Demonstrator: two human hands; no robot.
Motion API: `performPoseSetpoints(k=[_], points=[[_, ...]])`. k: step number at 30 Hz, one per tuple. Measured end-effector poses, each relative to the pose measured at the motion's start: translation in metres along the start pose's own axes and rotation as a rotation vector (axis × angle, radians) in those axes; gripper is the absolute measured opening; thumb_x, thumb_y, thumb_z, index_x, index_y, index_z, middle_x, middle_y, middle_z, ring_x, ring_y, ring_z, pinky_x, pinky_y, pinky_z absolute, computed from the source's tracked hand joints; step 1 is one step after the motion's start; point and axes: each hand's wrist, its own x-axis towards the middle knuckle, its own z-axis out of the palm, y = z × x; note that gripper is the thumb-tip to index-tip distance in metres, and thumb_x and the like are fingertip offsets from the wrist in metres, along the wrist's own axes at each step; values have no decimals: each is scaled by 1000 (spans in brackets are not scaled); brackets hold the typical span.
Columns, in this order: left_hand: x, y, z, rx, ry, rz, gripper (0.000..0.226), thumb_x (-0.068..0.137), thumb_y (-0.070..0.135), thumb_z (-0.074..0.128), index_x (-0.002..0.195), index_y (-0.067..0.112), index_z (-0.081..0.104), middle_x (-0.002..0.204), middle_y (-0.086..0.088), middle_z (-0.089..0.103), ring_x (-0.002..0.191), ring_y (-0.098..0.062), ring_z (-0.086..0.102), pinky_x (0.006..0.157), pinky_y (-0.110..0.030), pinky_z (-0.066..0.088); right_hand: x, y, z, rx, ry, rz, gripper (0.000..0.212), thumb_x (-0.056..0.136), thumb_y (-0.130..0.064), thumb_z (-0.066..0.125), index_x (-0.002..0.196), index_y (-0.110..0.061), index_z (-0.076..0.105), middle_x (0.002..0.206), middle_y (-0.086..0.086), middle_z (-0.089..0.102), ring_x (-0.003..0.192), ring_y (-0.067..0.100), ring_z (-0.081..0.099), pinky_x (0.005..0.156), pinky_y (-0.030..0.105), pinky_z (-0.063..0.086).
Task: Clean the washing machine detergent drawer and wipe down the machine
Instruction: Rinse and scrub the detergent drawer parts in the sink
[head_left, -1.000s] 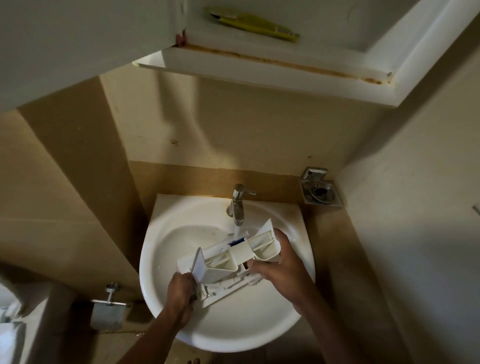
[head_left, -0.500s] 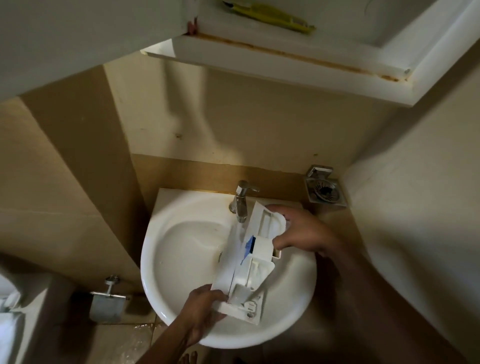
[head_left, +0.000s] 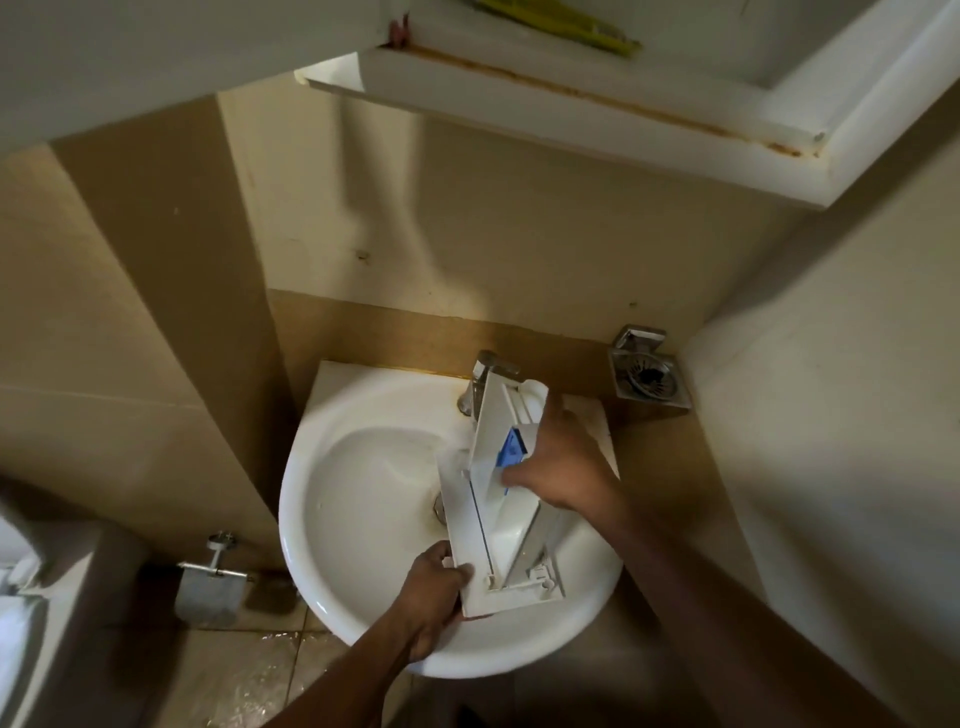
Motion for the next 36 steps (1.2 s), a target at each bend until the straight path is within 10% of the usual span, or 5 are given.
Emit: performPoseSetpoints(k=[4,12,18,31,36], points=[[0,7,4,-4,-92,-34,29,94,-8,59,123,-4,61,109,-18,76,99,-33,75,77,-39,63,2,3,-6,-128,-2,-107,118,66,-28,88,156,-18,12,127,8,54,111,25,57,76,29,48],[30,47,-6,-283,49,1,22,102,4,44,116,-3,60,114,-26,65,98,-39,66,92,-54,56,-1,16,-26,-284,-114,-317,113,72,-20,80,158,-35,9,154,-3,41,134,21,46,96,28,43],[43,59,-19,-128,79,-20,24,103,14,48,114,3,66,103,-18,73,84,-33,71,56,-37,59,-5,22,-33,-419,-167,-559,108,81,-6,71,153,-50,6,158,-12,32,132,16,45,101,36,48],[53,59,-27,62,-35,50,30,91,37,67,116,22,71,109,-14,75,88,-30,71,66,-43,59,-14,56,-4,-834,25,-1068,80,86,7,35,159,-22,18,147,4,44,137,26,40,114,49,34],[60,49,-38,37,-98,86,26,103,24,55,118,14,73,119,-19,72,108,-38,68,98,-58,53,-41,74,19,-542,372,-602,100,69,-6,76,154,-27,27,150,1,40,145,23,31,117,53,30]])
